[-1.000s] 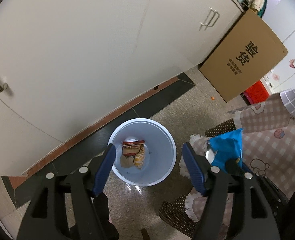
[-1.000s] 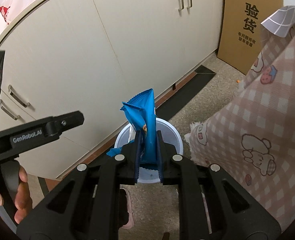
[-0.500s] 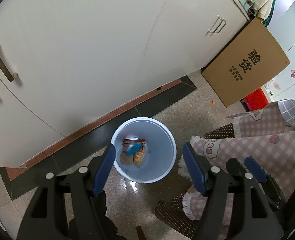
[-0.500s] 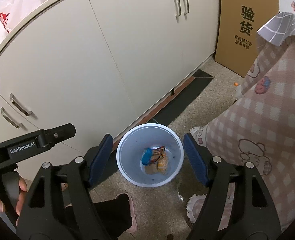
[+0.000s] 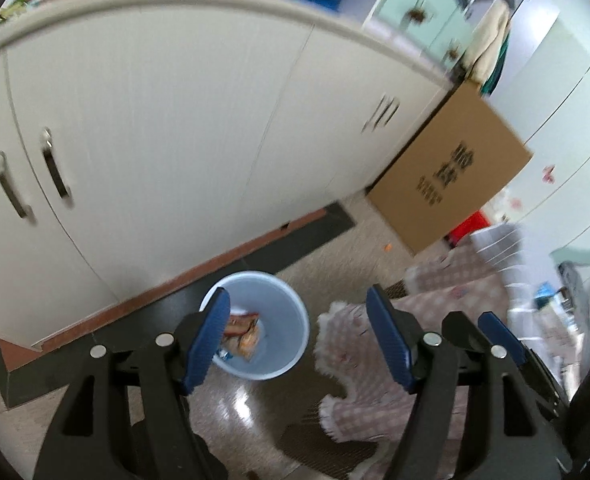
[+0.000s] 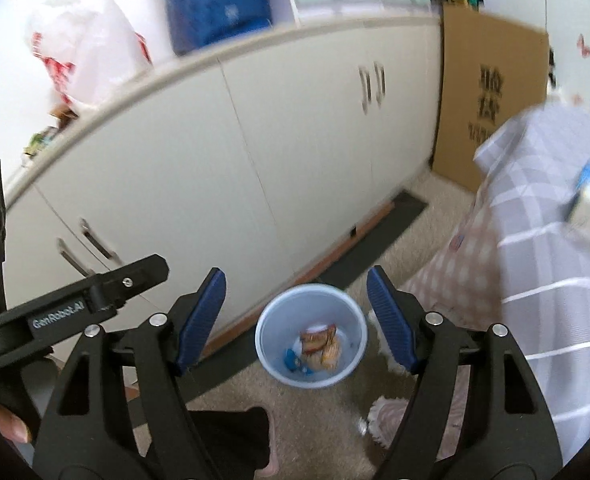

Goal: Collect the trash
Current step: 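Move both tools back over the table, then grasp the white-blue box with the left tool while the right grasps the tan paper bag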

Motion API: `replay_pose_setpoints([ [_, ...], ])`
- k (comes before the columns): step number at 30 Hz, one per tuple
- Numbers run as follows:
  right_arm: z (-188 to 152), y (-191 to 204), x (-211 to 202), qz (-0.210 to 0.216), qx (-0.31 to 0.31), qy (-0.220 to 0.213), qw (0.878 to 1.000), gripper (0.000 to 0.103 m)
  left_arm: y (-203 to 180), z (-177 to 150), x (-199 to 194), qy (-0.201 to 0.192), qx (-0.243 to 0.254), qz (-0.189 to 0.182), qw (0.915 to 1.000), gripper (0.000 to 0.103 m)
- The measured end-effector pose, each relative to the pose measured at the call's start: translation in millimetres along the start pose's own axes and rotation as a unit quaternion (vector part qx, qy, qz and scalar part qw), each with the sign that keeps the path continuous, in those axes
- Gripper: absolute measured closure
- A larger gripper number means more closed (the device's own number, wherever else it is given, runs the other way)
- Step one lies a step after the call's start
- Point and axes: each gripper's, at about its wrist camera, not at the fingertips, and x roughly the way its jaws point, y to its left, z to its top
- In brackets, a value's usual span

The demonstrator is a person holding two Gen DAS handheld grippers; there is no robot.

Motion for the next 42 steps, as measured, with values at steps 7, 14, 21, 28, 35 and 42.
replay_pose_setpoints([
  [7,16,-10,-81,-0.017,0.003,-0.071,0.997,0.031,-58,3,-53,-0.042,0.040,-0.047,0.9972,0.029],
  [14,17,-74,-142,-0.049,0.035,-0.104,0.993,0.031,-155,-8,-62,-0.032,0.125,-0.094,0.9871,0.029],
  [21,19,-172,-184,-0.109,0.069,-0.101,0.987,0.031,-283,-22,-34,0.025,0.249,-0.136,0.9587,0.029],
  [28,17,-280,-211,-0.175,0.123,-0.078,0.974,0.031,-384,-40,31,0.102,0.306,-0.140,0.9363,0.029],
  [35,12,-358,-209,-0.202,0.165,-0.059,0.964,0.031,-439,-60,95,0.144,0.380,-0.081,0.9102,0.041],
  [42,17,-401,-188,-0.205,0.178,-0.039,0.962,0.042,-454,-81,117,0.163,0.460,-0.051,0.8715,0.084],
])
